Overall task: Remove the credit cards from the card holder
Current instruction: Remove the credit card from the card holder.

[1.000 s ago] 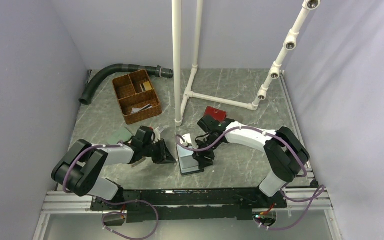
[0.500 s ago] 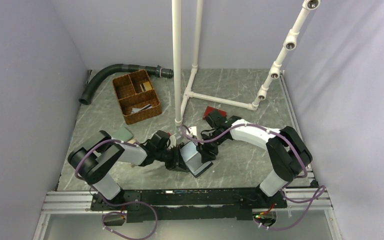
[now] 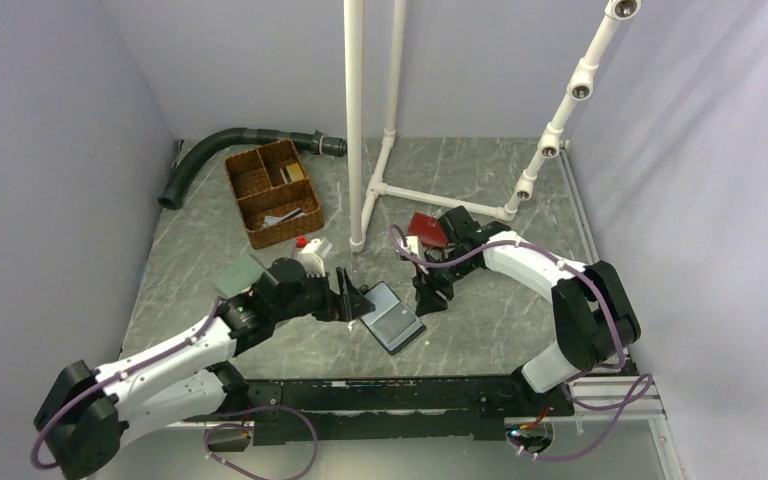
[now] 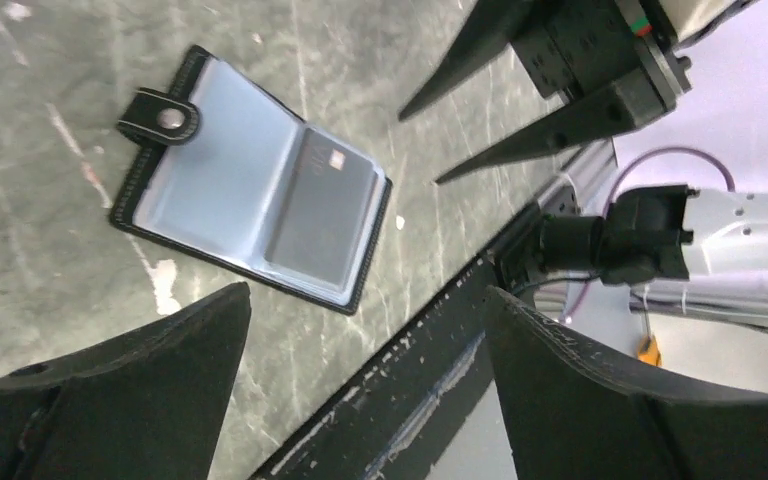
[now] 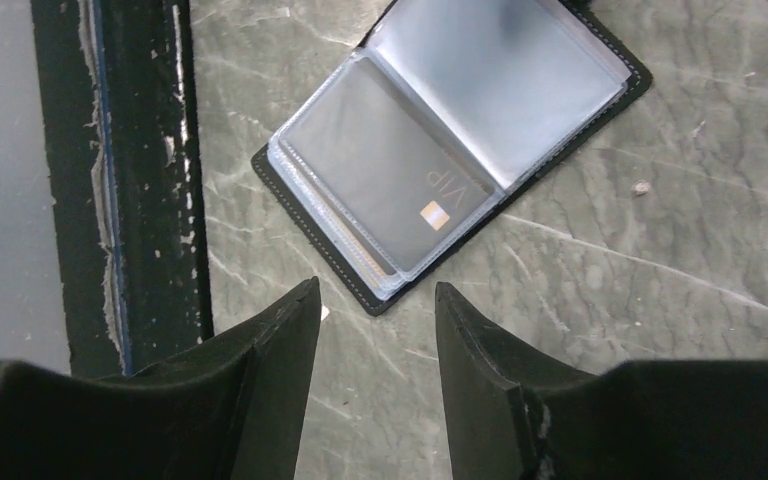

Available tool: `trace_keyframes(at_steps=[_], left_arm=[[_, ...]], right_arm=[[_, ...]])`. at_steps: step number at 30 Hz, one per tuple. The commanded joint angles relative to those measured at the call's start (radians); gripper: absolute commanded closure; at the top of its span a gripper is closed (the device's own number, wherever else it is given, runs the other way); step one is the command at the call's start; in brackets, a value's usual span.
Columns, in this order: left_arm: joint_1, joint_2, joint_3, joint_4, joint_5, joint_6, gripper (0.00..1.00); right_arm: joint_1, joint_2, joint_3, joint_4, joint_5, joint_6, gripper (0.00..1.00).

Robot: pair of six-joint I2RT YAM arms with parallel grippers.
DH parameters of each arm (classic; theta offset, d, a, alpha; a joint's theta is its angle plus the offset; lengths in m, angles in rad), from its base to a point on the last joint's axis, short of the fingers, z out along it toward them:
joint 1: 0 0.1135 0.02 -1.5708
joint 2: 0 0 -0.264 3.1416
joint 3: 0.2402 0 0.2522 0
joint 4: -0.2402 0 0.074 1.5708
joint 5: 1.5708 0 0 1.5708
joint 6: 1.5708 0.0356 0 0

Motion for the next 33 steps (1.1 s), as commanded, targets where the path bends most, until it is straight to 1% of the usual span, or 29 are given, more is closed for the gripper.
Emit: trace_keyframes(at_steps=[1,2,3,4,6,9,12,16,22,28,33], left_arm=[[0.002,-0.057,-0.086,-0.013,-0.158,-0.013,0.07],[0.002,-0.053,-0.095,0.026,-0.140,-0.007,0.08],[0.000,-0.042,-0.093,0.068,-0.122,0.014,0.11],[0.000,-0.023,-0.078,0.071,-0.102,0.039,0.15],[-0.016,0.032,-0.026,0.048,-0.079,0.104,0.24],[-0.080,0.130,0.079,-0.035,-0.111,0.245,0.27],[-0.126,0.226,0.168,-0.068,-0.128,0.329,0.32],[-0.178,0.365,0.262,-0.094,-0.161,0.400,0.32],[-0.219,0.521,0.361,-0.101,-0.194,0.454,0.31],[-0.243,0.634,0.445,-0.155,-0.222,0.486,0.33],[-0.248,0.693,0.473,-0.188,-0.205,0.493,0.31]], right_arm=[[-0.035,0.003,0.042,-0.076,-0.100,-0.085,0.51],[-0.043,0.007,0.046,-0.082,-0.106,-0.086,0.52],[-0.054,0.008,0.045,-0.084,-0.110,-0.087,0.52],[-0.061,0.007,0.042,-0.084,-0.117,-0.090,0.52],[-0.077,0.005,0.033,-0.073,-0.131,-0.081,0.51],[-0.101,0.008,0.030,-0.063,-0.152,-0.071,0.52],[-0.118,0.016,0.036,-0.065,-0.162,-0.066,0.52],[-0.138,0.008,0.025,-0.054,-0.169,-0.058,0.52],[-0.155,-0.002,0.011,-0.041,-0.174,-0.048,0.51],[-0.160,0.007,0.016,-0.045,-0.180,-0.050,0.51],[-0.161,0.011,0.016,-0.045,-0.181,-0.051,0.51]])
